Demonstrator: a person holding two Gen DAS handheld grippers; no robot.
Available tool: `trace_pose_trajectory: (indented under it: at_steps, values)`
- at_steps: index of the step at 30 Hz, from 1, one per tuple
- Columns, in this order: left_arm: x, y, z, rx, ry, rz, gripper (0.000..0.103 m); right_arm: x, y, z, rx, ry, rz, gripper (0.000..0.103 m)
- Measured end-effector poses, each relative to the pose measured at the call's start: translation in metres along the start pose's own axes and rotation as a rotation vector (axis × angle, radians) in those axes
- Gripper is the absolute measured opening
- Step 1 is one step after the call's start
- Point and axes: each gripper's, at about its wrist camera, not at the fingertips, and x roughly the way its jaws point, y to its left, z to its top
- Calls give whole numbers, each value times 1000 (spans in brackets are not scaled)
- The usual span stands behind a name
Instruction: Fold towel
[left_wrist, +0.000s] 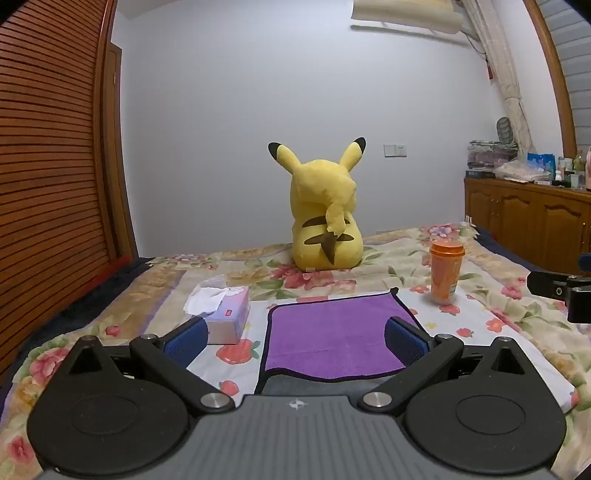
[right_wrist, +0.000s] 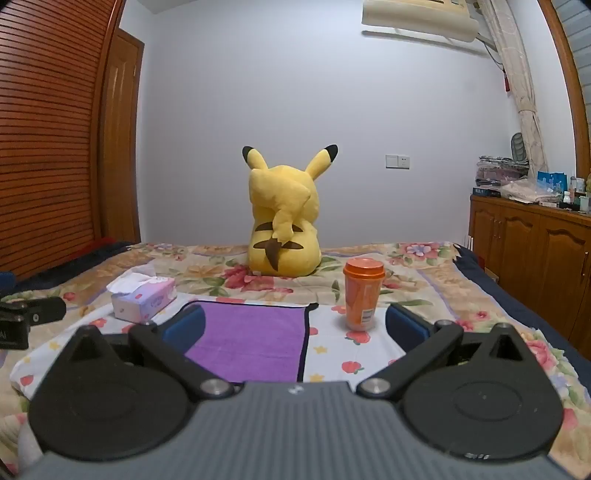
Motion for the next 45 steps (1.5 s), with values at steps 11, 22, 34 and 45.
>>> trace_pose_trajectory:
  at_steps: [11,22,34,45]
  values:
    - [0,0,0,4,1,-3,103,0,-1,0,-9,-3,-4,103]
    - [2,1,-7,6,5,-2,103,1,-6,0,0,0,-6,103]
    - [4,3,-11,9,7,-1,103,0,-5,-1,-1,-3,-5,103]
    - [4,3,-10,11,8,0,103,0,-5,-1,1,-3,-6,103]
